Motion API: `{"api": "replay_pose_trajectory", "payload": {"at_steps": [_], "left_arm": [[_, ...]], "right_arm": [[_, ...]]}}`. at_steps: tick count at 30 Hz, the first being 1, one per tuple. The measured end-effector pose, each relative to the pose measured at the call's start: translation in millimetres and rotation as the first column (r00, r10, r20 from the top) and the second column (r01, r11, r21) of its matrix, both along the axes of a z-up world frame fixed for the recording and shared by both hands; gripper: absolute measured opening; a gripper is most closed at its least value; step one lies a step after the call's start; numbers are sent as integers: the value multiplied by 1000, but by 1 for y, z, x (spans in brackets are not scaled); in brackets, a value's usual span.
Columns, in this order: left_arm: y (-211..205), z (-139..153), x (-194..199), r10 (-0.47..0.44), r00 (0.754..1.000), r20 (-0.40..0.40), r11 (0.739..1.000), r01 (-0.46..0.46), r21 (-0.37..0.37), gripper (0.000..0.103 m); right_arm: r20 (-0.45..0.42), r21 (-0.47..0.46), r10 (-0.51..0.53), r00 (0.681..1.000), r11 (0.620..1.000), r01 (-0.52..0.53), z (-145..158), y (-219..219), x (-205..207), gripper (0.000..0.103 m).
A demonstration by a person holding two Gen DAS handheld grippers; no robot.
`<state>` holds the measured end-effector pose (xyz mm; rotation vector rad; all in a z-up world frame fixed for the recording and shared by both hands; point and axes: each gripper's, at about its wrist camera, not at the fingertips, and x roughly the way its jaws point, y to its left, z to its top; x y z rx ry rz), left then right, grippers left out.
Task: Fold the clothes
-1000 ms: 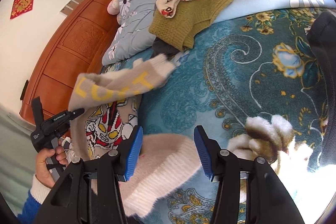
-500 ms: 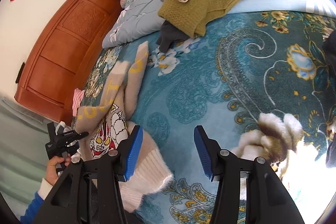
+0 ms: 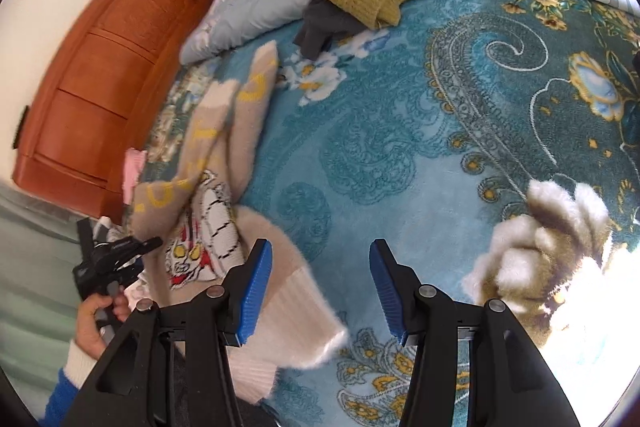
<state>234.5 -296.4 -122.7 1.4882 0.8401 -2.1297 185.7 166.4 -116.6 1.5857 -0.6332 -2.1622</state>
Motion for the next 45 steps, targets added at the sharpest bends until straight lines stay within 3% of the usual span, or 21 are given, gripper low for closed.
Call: {"api": "replay_pose_trajectory", "payload": {"at_steps": [4,9,14,18,26,28,30,31,32,33,38,42,45], "left_arm": [[-4,-7,-2,-24,1000,8,999,24,31,29],[-11,-13,-2,-32,999,-3,996,33,84,29],[-19,-18,0,-23,999,-28,990,27,141,29],[-22,-23,-2,-24,999,-29,984,29,174,29],[-21,-27,-5,-27,999,-36,980,34,198,30],[-19,-24,-5,-31,999,-36,981,38,188,30],[-16,-20,-5,-38,998,-40,984,45,174,30],[-14,-17,-5,-43,998,-43,985,49,165,29],[-11,-14,-5,-48,998,-46,987,55,154,29],[-8,-10,-5,-53,997,-48,988,59,142,29],[6,17,-9,-81,993,-88,991,89,98,29],[22,49,-18,-135,975,-174,986,149,70,28],[22,68,-22,-137,961,-242,977,171,124,28]], "right_arm": [[4,-10,6,1000,1000,-6,-9,-34,-37,52],[61,-106,33,998,994,-26,-39,-96,-98,53],[143,-79,-6,990,997,18,-70,-148,-153,55],[124,-110,4,992,994,9,-76,-176,-174,55],[179,-4,-30,983,1000,31,-98,-196,-195,57],[191,16,-37,981,999,34,-101,-196,-198,54],[199,16,-46,979,999,44,-101,-196,-199,33],[203,15,-51,978,999,49,-101,-196,-199,29],[195,-17,-51,979,998,55,-98,-194,-198,19],[188,-51,-45,981,997,56,-95,-192,-197,16],[126,-197,-72,989,976,96,-66,-172,-190,15],[28,-292,-107,994,950,111,-26,-138,-183,15],[-78,-340,-141,987,934,106,17,-95,-174,15]]}}
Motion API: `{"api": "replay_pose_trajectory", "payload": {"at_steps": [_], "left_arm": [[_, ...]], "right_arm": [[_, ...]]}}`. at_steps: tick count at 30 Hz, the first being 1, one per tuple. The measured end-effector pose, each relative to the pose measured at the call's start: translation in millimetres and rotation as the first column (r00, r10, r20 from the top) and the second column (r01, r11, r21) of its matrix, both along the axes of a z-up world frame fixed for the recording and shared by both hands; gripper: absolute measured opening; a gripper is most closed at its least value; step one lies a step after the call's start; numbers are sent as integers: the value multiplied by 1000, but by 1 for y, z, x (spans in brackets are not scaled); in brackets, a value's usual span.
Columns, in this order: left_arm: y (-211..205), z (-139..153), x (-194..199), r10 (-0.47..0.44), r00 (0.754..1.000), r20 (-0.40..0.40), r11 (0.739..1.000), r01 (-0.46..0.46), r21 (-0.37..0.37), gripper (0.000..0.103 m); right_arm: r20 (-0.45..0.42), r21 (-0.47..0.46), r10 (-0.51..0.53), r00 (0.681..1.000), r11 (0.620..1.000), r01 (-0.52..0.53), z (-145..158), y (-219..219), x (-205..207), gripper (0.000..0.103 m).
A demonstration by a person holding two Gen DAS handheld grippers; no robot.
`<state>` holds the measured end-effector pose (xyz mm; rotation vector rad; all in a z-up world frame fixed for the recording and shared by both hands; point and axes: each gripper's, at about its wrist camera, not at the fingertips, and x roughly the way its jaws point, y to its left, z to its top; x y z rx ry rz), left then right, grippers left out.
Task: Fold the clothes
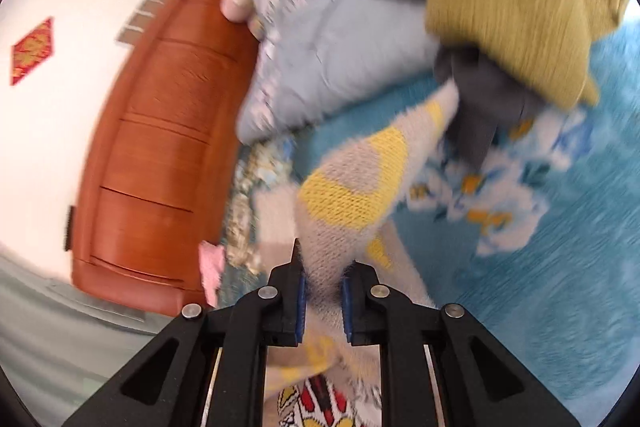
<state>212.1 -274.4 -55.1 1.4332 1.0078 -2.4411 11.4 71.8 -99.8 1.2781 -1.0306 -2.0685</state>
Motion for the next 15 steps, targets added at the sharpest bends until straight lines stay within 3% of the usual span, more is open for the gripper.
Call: {"api": "replay_pose_trajectory", "payload": {"at_steps": [3,6,11,13,15], "left_arm": [[3,12,-4,-11,999,-51,997,15,73,28],[11,21,-13,-40,995,-90,993,49,105,28],[35,45,-29,-135,978,-158,984,151,94,28],[42,43,-34,-162,974,-156,980,177,92,28],[43,28,-39,-163,979,-123,980,175,91,28]], "right_arm": [[-96,-7,-27,995,1000,26,43,44,14,15],[-193,50,-49,980,997,60,79,75,32,15],[-295,39,-147,944,985,165,126,142,71,14],[-314,61,-167,935,979,195,136,164,83,14],[-263,105,-198,944,967,232,125,185,92,14]]}}
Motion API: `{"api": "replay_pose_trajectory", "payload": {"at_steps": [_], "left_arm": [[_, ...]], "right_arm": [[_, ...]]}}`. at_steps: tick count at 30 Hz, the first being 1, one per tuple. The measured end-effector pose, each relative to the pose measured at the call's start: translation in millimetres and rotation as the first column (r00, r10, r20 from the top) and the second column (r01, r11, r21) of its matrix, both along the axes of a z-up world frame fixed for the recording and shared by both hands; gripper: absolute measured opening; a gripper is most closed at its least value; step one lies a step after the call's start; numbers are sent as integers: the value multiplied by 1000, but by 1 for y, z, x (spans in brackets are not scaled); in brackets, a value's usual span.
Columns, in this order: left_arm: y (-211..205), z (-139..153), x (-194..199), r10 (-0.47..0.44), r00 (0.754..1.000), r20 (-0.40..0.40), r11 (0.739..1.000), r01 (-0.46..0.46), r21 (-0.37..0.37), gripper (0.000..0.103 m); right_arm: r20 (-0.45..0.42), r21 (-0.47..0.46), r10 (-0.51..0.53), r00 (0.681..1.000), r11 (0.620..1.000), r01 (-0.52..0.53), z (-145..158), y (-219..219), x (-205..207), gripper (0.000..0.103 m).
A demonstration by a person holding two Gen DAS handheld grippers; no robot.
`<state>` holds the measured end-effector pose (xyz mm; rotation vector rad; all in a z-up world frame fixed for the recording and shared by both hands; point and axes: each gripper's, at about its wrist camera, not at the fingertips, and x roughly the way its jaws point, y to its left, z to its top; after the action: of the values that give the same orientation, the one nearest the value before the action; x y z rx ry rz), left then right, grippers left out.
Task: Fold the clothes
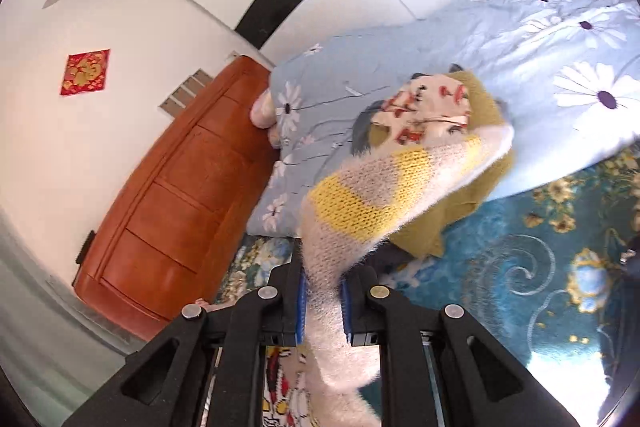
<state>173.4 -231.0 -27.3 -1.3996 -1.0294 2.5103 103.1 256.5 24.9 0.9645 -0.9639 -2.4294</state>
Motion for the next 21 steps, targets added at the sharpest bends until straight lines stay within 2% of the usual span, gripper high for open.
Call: {"api": "replay_pose_trajectory", "payload": {"at_steps": [1,4,6,8,10,12,15,17,19,21], "left_arm": [[0,-13,-1,3,999,33,1000,-3,-2,28],[-4,-57,-2,30,985,170,999,-25,-30,26],[-9,-85,1,53,965,259,997,-39,-62,26],[-15,-96,7,64,952,299,996,-43,-76,26],[-20,-98,13,78,949,305,995,-54,-85,26],[-20,-87,11,75,960,270,994,-51,-98,26],[-1,-68,-3,4,976,217,987,32,-160,29],[25,-60,-16,-83,975,205,964,131,-233,33],[56,-58,-28,-177,962,209,922,237,-308,42],[88,-62,-35,-275,935,226,856,345,-385,45]], "right_arm": [[39,7,-20,999,1000,20,-9,10,3,15],[224,-6,-79,971,997,82,-69,31,9,15],[339,43,-120,933,993,112,-112,35,15,15],[444,27,-130,887,991,132,-151,35,20,15],[495,6,-132,859,989,148,-175,34,26,15],[507,40,-150,849,988,150,-183,40,31,15],[529,46,-157,834,987,157,-189,43,28,15],[532,41,-154,833,987,156,-188,43,27,17],[531,43,-153,833,987,154,-188,41,28,18],[536,48,-159,829,986,157,-191,40,30,19]]}}
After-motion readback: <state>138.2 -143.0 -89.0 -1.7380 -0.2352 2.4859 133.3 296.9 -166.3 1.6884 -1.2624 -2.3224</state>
